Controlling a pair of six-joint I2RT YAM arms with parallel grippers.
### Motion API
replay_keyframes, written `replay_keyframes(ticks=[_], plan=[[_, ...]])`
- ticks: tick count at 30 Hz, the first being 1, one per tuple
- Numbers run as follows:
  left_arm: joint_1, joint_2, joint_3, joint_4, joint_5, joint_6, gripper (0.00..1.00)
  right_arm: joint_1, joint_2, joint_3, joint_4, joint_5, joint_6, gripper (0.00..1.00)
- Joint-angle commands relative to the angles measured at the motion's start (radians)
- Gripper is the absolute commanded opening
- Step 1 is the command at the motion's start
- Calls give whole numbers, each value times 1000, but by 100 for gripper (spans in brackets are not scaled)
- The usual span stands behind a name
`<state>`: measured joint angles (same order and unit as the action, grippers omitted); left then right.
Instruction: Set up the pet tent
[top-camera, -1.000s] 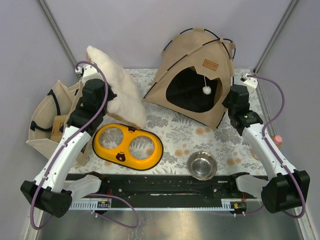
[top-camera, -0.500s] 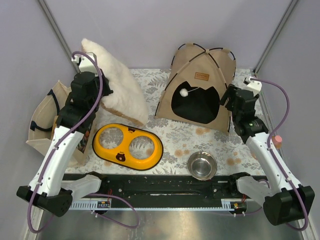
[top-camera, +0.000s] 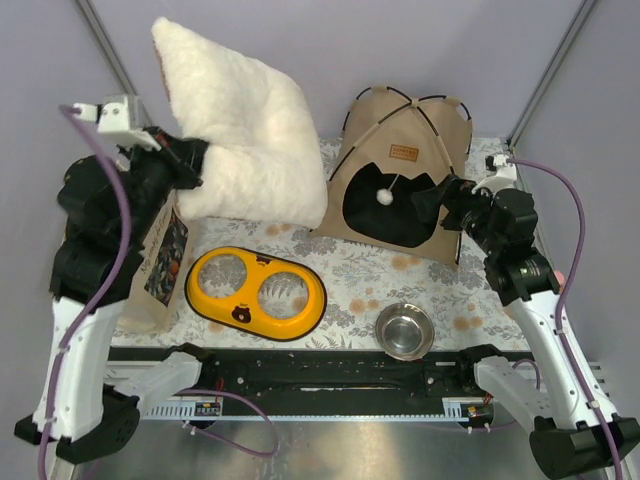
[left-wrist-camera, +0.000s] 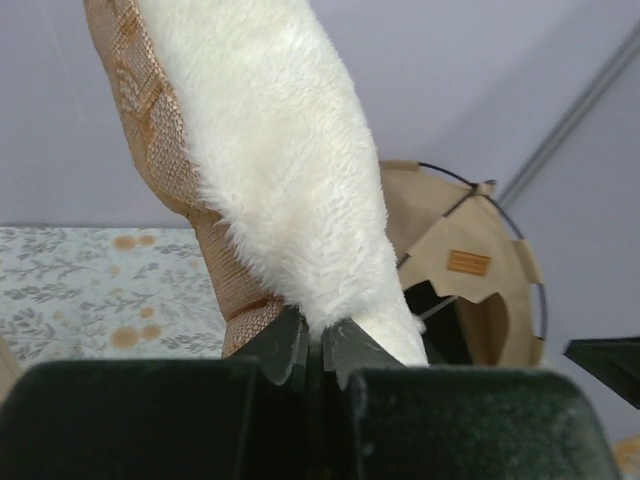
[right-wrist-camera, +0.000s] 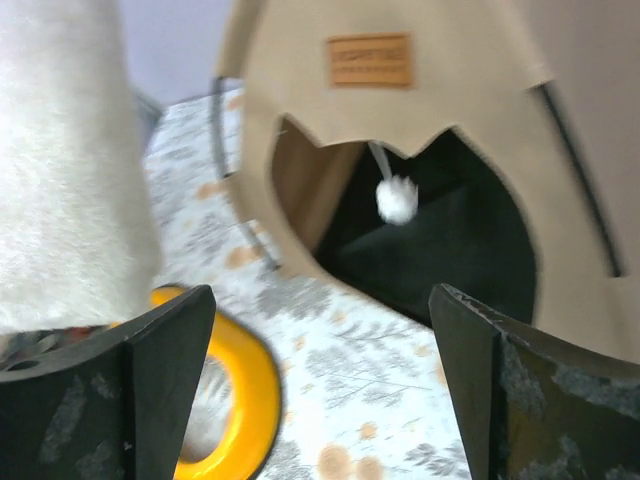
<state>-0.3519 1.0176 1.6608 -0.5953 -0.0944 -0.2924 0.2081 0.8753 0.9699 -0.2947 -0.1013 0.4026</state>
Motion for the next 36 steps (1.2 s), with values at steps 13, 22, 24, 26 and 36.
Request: replay_keyframes(ticks=[13, 22, 24, 26, 36], plan=[[2, -324, -203, 125, 505, -399, 0, 25, -49, -217, 681, -716, 662, 99], [1, -356, -386, 298, 614, -545, 0, 223, 77, -258, 929, -742, 769, 91], [-1, -355, -438, 298, 628, -551, 0, 224, 77, -269, 934, -741, 791, 71], [-9, -349, -493, 298, 648, -547, 0, 224, 67, -249, 822, -742, 745, 46], [-439, -200, -659, 284, 270, -360, 0, 232, -4, -91, -142, -393, 228, 0]])
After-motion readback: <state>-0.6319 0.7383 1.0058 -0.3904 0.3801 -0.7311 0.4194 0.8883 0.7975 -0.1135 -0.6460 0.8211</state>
